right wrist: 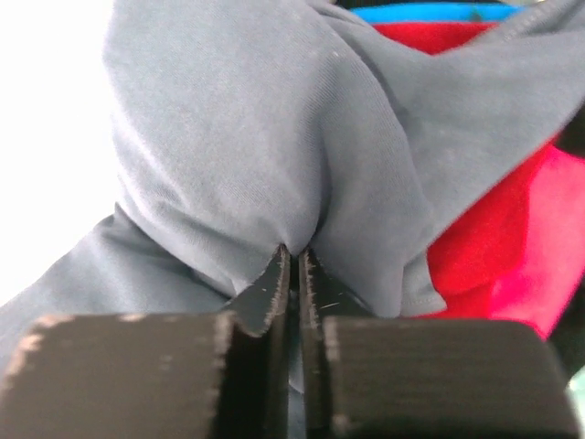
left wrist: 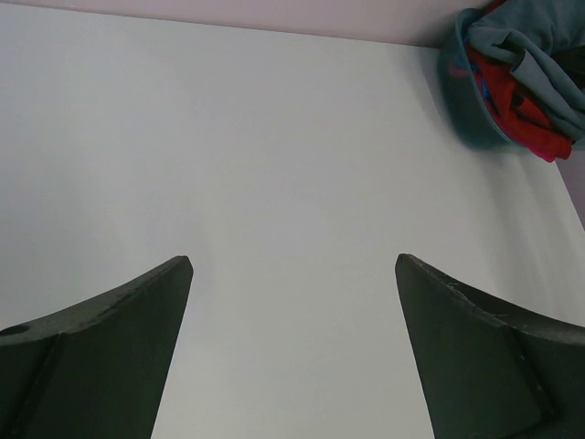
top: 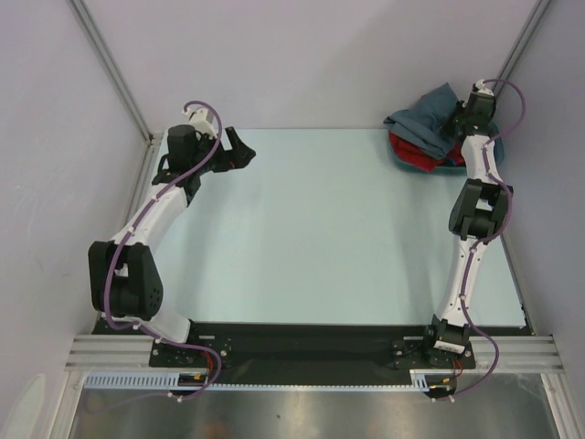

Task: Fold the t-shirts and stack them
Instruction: Grab the tshirt from the pile

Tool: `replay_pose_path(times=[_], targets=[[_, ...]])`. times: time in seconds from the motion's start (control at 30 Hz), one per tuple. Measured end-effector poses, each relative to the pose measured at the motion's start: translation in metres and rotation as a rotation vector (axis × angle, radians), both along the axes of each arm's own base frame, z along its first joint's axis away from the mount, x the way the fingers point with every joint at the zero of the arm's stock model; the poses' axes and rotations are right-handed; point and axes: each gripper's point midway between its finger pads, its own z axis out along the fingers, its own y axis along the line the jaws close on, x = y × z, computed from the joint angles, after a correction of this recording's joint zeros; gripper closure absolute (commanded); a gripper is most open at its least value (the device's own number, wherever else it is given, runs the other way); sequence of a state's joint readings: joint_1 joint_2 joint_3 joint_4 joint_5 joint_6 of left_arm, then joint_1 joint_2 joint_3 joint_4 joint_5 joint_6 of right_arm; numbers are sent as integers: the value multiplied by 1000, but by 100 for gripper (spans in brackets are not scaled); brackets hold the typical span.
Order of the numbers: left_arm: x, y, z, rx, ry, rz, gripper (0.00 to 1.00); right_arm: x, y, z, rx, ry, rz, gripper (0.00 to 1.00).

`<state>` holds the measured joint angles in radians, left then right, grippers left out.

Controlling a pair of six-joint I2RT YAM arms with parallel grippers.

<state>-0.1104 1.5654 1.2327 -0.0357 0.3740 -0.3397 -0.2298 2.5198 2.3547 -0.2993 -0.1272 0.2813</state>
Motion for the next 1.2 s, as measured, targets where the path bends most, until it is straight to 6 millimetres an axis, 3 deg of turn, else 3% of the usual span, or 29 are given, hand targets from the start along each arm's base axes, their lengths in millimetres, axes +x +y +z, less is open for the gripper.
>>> replay_pose_path(times=[0.2,0.33,0.5,0.7,0.83,0.93,1.2], targets=[[2,-3,4,-2,-19,-5,1,-6,12,-6,10,-8,59,100],[2,-8,9,-5,-48,-15,0,-20,28,12,-4,-12,109,100],[-3,-14,20,-10,-83,-28,0,-44,70,81,-54,-90,205,99],[-12,-25,33,-16,-115,-54,0,-91,127,219,-131,-309,333,98],[-20,-39,40,-20,-129,-85,0,-136,144,282,-170,-404,369,96],[-28,-48,46,-23,-139,-107,0,-172,152,304,-185,-430,383,95],[-55,-56,70,-30,-169,-139,0,-255,158,326,-212,-421,392,95]])
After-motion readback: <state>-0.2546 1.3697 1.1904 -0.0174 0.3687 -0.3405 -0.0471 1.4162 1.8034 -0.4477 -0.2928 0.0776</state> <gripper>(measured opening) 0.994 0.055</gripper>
